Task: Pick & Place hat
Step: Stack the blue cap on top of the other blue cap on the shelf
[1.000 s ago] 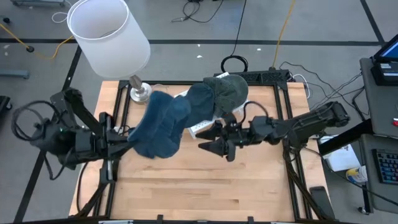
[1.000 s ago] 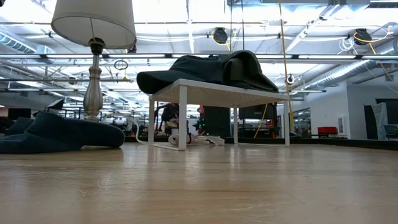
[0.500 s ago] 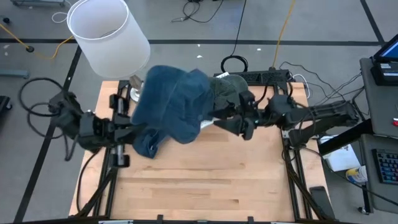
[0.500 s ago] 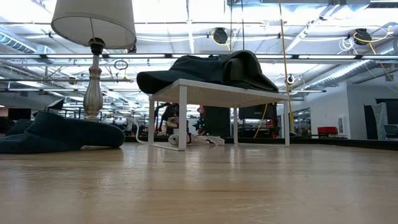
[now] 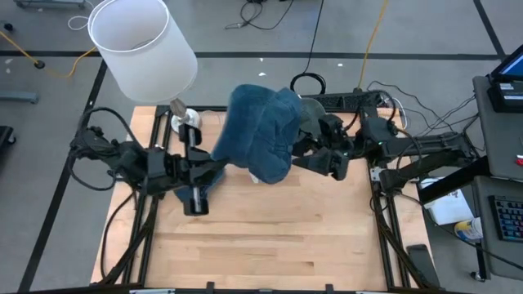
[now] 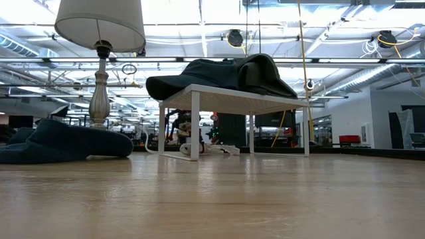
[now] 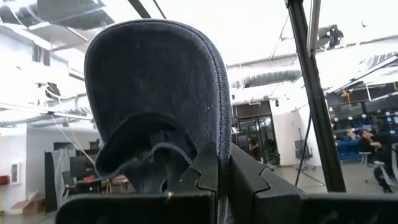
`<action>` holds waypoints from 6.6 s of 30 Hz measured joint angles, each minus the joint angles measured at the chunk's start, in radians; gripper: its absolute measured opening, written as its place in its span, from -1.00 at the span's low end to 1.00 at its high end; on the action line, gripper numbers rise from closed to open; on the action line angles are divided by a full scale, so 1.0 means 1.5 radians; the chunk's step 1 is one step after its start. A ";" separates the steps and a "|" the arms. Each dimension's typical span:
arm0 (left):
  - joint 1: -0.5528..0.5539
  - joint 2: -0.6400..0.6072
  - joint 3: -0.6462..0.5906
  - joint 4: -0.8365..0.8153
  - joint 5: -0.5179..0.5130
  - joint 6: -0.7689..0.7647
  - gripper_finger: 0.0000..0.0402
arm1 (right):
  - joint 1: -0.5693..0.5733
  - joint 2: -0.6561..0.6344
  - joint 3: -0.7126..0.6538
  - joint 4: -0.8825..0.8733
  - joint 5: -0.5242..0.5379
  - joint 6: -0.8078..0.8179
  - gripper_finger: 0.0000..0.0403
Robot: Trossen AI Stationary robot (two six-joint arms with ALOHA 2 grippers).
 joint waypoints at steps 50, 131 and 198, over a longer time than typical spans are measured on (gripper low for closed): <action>0.036 0.022 0.000 0.014 -0.006 -0.036 -0.83 | 0.059 -0.092 0.000 0.080 -0.035 -0.017 -0.93; -0.277 -0.030 0.000 -0.439 -0.423 -0.182 -0.62 | -0.184 0.338 0.480 -0.484 -0.084 -0.885 -0.92; -0.150 -0.029 0.000 -0.438 -0.510 -0.162 -0.62 | -0.318 0.428 0.480 -0.407 -0.562 -1.015 -0.94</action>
